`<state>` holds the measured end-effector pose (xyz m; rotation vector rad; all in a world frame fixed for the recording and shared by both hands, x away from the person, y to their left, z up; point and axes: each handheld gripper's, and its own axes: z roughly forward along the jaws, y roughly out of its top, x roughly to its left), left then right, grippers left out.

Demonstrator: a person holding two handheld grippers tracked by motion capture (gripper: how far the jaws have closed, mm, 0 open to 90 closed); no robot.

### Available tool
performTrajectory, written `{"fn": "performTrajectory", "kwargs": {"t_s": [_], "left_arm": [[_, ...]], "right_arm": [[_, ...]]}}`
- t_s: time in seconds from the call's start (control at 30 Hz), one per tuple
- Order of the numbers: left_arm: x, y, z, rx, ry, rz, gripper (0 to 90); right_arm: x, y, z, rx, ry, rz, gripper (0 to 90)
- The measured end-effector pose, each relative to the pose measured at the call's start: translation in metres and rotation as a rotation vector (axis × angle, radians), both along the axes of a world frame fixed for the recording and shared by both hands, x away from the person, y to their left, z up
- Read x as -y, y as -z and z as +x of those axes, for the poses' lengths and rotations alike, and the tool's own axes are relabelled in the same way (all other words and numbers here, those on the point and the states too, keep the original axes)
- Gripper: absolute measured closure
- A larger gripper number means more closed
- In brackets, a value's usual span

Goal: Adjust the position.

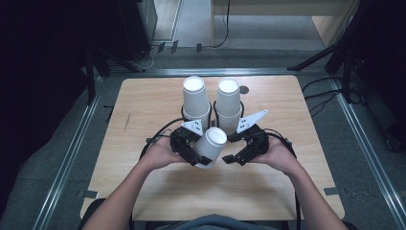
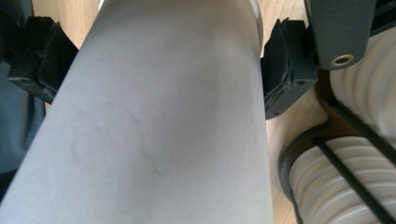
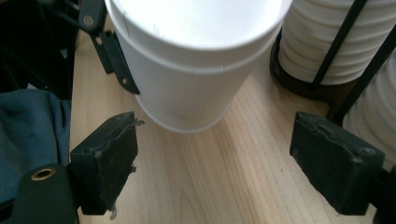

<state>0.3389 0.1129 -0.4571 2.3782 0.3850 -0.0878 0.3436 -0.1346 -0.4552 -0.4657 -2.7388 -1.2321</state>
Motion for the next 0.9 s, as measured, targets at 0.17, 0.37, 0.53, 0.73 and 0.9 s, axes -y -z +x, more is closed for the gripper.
{"fn": "performTrajectory", "kwargs": {"t_s": [0.17, 0.37, 0.53, 0.73, 0.9], "left_arm": [[0.0, -0.003, 0.002, 0.003, 0.007, 0.04, 16.9], [0.008, -0.003, 0.005, 0.016, 0.037, 0.129, 16.8], [0.015, 0.002, 0.005, 0.017, 0.062, 0.181, 16.8], [0.02, 0.008, 0.007, -0.003, 0.077, 0.22, 16.8], [0.028, 0.01, 0.011, -0.001, 0.114, 0.275, 16.7]], "right_arm": [[0.0, 0.004, 0.0, 0.028, -0.007, -0.001, 16.4], [-0.002, 0.006, 0.0, 0.03, -0.01, -0.005, 16.6], [-0.003, 0.009, 0.002, 0.026, -0.014, -0.012, 16.6], [-0.005, 0.01, 0.002, 0.024, -0.018, -0.012, 16.6], [-0.008, 0.011, 0.003, 0.022, -0.026, -0.011, 16.6]]}}
